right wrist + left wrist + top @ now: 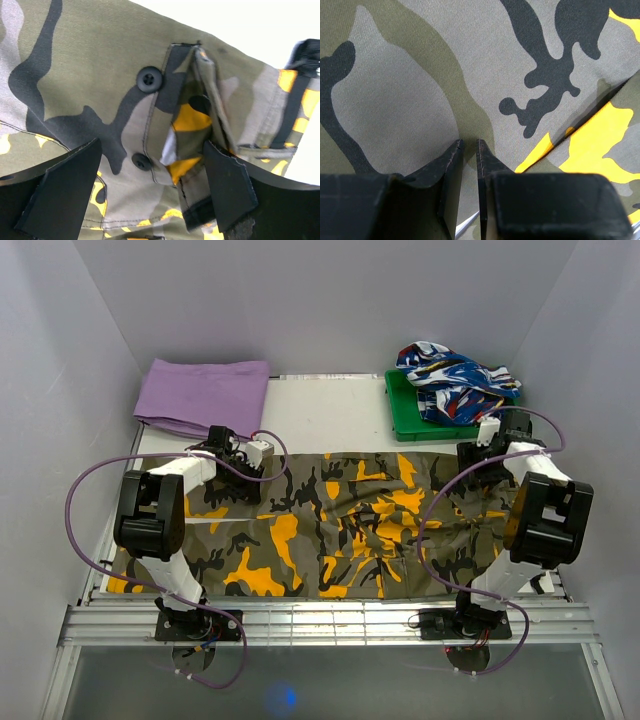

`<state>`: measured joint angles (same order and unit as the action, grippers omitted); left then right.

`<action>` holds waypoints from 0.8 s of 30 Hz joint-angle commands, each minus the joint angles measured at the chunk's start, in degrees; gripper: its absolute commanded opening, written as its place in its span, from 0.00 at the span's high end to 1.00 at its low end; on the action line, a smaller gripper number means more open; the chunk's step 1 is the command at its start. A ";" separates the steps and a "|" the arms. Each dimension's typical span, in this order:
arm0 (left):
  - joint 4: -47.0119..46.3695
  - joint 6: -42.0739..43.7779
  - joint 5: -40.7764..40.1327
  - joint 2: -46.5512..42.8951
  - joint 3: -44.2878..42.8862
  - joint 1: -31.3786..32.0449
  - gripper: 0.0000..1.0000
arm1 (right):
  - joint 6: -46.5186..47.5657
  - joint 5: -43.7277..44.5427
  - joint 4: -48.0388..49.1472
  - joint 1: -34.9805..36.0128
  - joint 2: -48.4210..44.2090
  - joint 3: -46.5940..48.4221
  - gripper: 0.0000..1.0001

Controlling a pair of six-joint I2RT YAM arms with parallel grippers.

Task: Fold and stack the trousers
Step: Flatten the trousers out

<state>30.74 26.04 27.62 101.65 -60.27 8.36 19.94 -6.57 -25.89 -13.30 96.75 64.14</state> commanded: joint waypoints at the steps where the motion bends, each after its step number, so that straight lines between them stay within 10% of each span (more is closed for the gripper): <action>1: 1.34 0.32 -1.78 3.91 2.62 0.60 0.72 | -1.48 -3.35 0.14 0.29 2.99 1.95 0.13; 16: 1.60 0.41 -1.78 4.00 2.44 0.60 0.72 | -9.22 -17.07 -6.63 -0.85 8.45 5.20 0.26; 24: 1.86 0.33 -1.69 3.65 2.17 0.52 0.72 | -14.32 -21.82 -7.25 -5.59 12.06 6.96 0.59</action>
<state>30.61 26.00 27.73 101.69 -60.27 8.36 9.30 -24.01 -30.76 -17.43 107.59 69.56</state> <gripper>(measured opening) 0.279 0.420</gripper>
